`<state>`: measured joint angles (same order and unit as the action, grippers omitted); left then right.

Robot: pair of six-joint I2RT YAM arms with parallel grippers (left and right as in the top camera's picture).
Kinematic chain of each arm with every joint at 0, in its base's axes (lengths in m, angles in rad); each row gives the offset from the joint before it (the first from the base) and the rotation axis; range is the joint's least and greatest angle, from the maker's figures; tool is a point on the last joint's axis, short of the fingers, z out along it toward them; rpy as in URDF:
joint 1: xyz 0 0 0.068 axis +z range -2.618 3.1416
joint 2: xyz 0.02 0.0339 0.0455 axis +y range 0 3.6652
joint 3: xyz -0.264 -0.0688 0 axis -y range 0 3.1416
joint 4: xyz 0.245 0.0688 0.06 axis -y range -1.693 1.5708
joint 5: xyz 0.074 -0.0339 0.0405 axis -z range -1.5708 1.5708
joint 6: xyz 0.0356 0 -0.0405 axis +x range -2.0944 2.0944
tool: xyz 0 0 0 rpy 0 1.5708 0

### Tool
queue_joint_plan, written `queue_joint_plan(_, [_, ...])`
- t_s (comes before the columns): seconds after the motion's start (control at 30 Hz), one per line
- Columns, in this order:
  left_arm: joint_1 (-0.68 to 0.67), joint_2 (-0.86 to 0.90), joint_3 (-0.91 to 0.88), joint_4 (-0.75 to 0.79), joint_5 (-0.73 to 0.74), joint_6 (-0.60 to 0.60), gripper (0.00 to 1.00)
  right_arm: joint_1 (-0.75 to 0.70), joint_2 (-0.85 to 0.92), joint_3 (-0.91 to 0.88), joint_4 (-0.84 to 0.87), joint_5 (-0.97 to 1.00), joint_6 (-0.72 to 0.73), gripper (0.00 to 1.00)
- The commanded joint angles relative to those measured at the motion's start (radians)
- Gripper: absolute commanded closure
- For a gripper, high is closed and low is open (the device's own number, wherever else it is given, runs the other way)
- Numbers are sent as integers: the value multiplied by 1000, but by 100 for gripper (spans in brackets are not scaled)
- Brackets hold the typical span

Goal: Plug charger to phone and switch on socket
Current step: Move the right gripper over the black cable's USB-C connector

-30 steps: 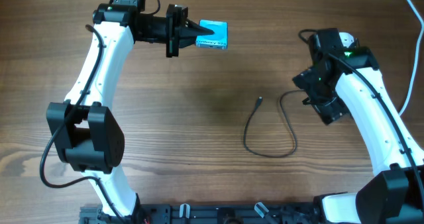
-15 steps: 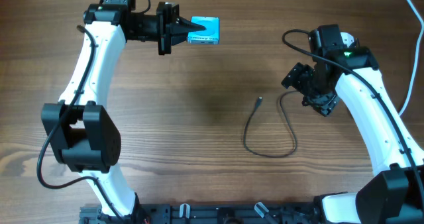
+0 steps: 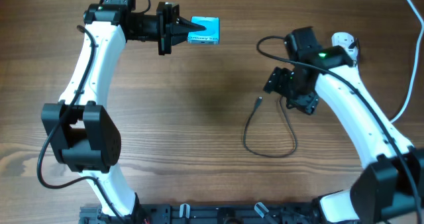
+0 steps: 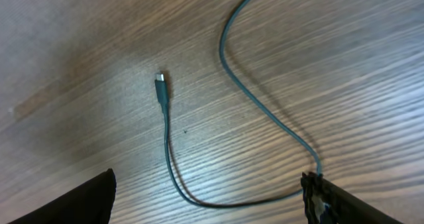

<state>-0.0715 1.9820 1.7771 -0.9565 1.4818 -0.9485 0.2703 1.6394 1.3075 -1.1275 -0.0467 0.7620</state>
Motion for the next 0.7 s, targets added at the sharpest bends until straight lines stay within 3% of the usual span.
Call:
queue_joint_plan(0.0, [11, -24, 3, 3, 25, -2, 96, 24, 74, -8, 14, -13, 0, 9])
queue_joint_plan(0.17, [39, -24, 3, 3, 25, -2, 96, 34, 146, -8, 66, -61, -3, 9])
queue_joint_plan(0.4, [57, -24, 3, 3, 24, -1, 96, 74, 225, -8, 85, -68, 2, 25])
queue_joint_plan(0.67, [62, -24, 3, 3, 28, -2, 96, 112, 242, -8, 106, -13, 26, 25])
